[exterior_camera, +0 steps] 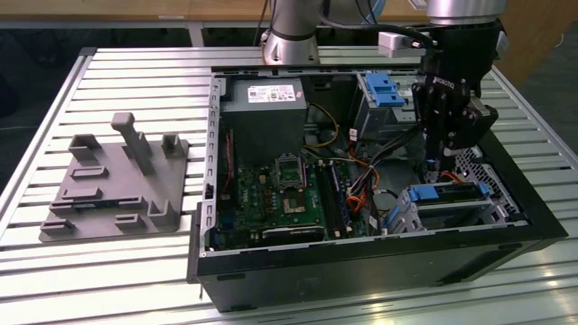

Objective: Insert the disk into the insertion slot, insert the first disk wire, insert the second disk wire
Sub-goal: 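Insert the second disk wire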

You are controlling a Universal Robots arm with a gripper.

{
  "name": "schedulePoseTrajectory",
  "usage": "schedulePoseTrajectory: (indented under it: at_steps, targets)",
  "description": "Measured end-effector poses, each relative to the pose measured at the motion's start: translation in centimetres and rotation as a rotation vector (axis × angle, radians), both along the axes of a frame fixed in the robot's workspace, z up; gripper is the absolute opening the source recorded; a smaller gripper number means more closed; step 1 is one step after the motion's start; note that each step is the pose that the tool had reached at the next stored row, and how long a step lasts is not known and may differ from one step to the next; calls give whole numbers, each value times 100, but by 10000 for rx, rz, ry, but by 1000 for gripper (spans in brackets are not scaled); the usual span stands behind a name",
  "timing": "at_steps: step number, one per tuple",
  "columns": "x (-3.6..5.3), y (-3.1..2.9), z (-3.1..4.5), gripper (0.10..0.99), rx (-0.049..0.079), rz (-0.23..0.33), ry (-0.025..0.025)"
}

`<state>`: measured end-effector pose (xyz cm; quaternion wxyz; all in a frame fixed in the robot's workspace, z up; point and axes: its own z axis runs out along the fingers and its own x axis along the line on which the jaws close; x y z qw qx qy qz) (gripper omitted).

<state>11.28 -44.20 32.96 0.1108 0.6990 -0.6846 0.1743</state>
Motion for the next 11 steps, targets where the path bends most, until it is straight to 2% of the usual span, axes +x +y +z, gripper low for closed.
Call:
schedulePoseTrajectory:
  at_steps: [5, 7, 8, 11]
  targets:
    - [-3, 1, -18, 380, -13, -2, -10]
    - [-6, 1, -21, 380, -12, 0, -44]
    - [-9, 1, -23, 380, -7, 0, -84]
    - [-13, 1, -27, 380, 3, 0, -151]
